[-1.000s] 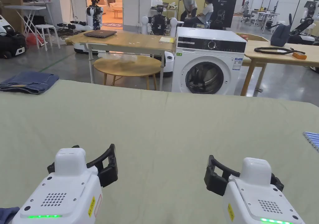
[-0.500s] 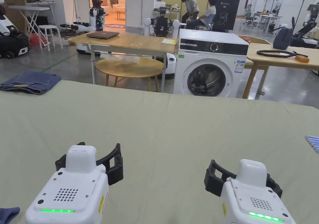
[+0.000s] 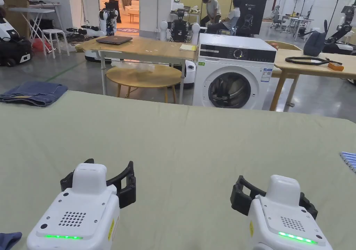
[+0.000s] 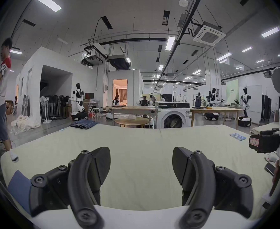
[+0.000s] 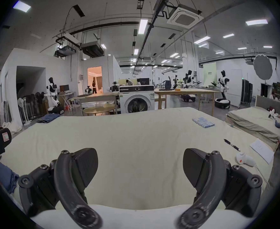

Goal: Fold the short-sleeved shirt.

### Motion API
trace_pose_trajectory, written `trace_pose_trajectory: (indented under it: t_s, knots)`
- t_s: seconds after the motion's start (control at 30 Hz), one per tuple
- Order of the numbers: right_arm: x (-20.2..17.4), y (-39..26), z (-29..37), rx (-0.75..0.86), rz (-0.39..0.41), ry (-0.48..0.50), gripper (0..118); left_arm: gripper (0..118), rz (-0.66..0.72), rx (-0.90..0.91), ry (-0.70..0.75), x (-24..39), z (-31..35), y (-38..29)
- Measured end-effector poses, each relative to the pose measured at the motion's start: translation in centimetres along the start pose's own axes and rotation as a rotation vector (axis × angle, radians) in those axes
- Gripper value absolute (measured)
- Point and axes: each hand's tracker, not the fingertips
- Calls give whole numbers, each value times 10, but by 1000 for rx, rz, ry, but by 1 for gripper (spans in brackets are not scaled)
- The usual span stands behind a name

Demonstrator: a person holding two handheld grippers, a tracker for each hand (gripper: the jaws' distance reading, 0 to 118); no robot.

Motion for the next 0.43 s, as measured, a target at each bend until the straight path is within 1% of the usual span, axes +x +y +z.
trace_pose_trajectory:
  t_s: [0.13,0.2,0.27,0.43]
  knots:
    - [0,2,1,-7,4,-2,105,78,5,-2,-12,1,-2,0]
    - [0,3,1,-11,14,12,105,78,3,-6,-20,3,-2,0]
    - [-1,3,-1,-11,14,-8,105,78,-1,-11,-25,4,-2,-1]
    - [2,4,1,-10,12,16,105,78,1,-19,-39,5,-2,0]
